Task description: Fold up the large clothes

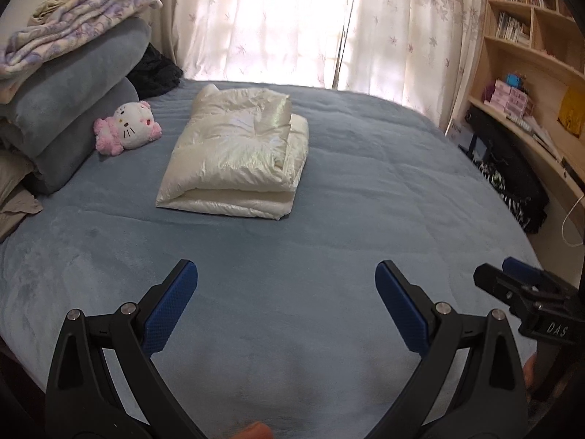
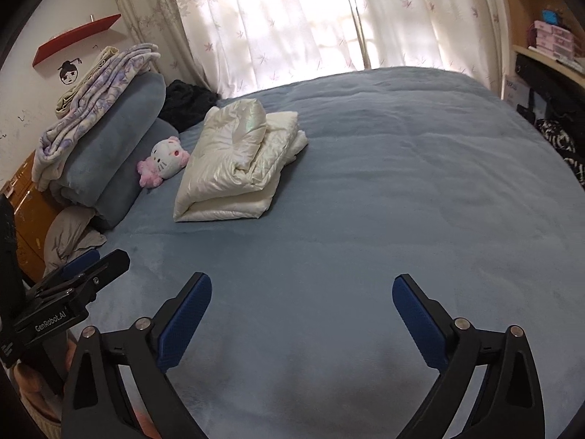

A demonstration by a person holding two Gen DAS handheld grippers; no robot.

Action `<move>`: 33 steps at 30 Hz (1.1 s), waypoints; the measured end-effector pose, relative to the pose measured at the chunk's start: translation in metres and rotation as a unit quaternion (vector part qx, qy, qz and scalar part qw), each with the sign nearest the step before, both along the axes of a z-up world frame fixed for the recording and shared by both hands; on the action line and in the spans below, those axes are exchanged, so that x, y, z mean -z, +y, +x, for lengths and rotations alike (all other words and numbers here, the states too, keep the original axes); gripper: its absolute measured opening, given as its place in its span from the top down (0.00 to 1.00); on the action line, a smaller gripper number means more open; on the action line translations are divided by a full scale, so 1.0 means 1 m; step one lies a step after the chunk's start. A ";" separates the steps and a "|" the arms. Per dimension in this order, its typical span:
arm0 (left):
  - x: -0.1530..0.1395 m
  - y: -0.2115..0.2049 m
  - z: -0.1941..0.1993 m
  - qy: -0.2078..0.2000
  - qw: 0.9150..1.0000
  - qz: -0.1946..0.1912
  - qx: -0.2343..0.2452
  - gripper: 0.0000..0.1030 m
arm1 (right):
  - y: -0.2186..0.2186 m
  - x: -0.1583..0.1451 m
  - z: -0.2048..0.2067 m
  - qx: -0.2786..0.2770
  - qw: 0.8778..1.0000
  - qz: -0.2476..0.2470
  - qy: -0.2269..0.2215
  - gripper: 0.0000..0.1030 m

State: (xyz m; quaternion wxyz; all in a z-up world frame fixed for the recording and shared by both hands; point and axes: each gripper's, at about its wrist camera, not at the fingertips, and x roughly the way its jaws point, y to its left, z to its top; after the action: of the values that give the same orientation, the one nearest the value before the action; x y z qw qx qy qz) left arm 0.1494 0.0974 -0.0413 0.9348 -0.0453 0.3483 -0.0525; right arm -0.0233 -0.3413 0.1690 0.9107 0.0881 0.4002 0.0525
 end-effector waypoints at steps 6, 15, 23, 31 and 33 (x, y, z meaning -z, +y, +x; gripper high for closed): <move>0.014 -0.008 -0.012 0.029 0.999 -0.042 -0.014 0.05 | -0.013 -0.003 -0.033 0.022 0.999 -0.023 -0.003 0.01; 0.023 -0.036 -0.038 0.023 1.000 -0.001 -0.015 0.05 | -0.029 -0.006 -0.077 0.030 0.998 -0.045 -0.013 0.01; 0.030 -0.050 -0.055 0.023 1.000 0.017 0.000 0.05 | -0.035 0.000 -0.099 0.020 0.997 -0.067 -0.013 0.01; 0.031 -0.049 -0.056 0.025 1.000 0.010 0.003 0.05 | -0.038 0.001 -0.105 0.014 0.996 -0.082 -0.015 0.01; 0.031 -0.049 -0.056 0.024 1.000 0.012 0.003 0.05 | -0.040 0.001 -0.103 0.013 0.997 -0.080 -0.013 0.01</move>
State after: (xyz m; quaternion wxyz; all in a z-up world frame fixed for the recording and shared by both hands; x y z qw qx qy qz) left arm 0.0937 0.0484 -0.0724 0.9264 -0.0341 0.3718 -0.0494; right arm -0.1260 -0.3813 0.1678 0.9207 0.0190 0.3897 0.0095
